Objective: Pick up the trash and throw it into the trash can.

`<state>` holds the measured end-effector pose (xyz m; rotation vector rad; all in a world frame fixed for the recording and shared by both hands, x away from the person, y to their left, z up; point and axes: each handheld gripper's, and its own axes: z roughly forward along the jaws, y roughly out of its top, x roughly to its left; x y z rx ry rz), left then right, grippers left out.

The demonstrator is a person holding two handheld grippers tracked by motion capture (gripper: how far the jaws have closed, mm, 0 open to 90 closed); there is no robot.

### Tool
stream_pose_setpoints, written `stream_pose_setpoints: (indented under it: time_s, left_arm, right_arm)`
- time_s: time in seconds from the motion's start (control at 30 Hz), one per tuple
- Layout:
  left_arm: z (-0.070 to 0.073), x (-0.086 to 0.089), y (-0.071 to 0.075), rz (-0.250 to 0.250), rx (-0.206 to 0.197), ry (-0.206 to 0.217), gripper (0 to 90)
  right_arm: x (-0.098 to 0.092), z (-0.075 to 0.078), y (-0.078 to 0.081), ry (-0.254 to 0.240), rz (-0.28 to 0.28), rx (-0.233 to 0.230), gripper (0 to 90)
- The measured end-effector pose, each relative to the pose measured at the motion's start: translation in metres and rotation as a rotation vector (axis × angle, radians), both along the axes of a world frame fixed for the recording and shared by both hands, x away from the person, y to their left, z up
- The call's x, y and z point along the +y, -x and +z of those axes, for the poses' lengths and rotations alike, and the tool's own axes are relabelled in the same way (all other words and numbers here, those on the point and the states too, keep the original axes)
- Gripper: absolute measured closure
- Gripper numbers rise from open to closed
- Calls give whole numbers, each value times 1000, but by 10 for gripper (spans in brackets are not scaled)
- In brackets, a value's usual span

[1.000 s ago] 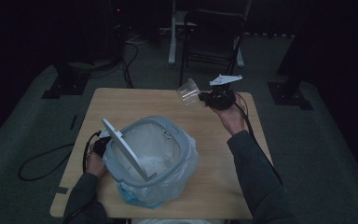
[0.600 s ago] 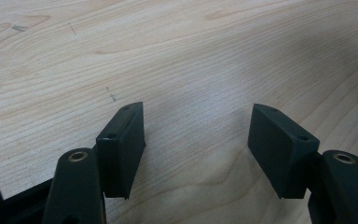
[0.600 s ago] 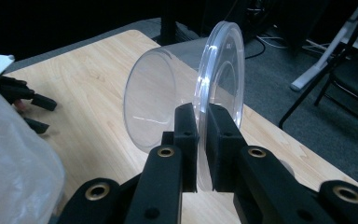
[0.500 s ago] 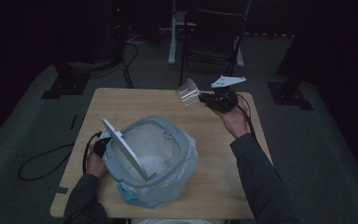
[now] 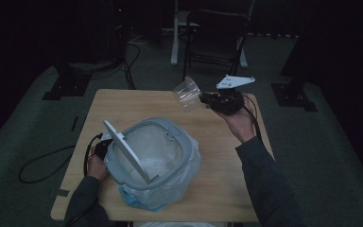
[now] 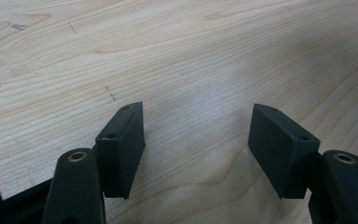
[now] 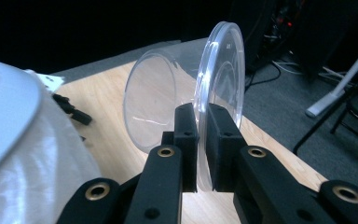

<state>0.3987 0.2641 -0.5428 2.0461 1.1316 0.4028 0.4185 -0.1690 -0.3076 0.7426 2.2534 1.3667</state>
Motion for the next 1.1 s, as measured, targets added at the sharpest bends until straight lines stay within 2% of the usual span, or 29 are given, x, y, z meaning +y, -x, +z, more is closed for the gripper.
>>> stream_pose_setpoints:
  time_s: [0.37,0.8,1.0,1.1]
  left_arm:
    - [0,0,0,1,0,3,371]
    - [0,0,0,2,-1,0,371]
    - [0,-7,2,1,-23,-58,365]
    - [0,-7,2,0,-22,-58,363]
  right_arm:
    - [1,18,18,-22,50,-37,833]
    - [-6,40,31,-70,71,-79,833]
    - [-10,47,37,-83,78,-99,833]
    - [-11,51,39,-83,78,-104,833]
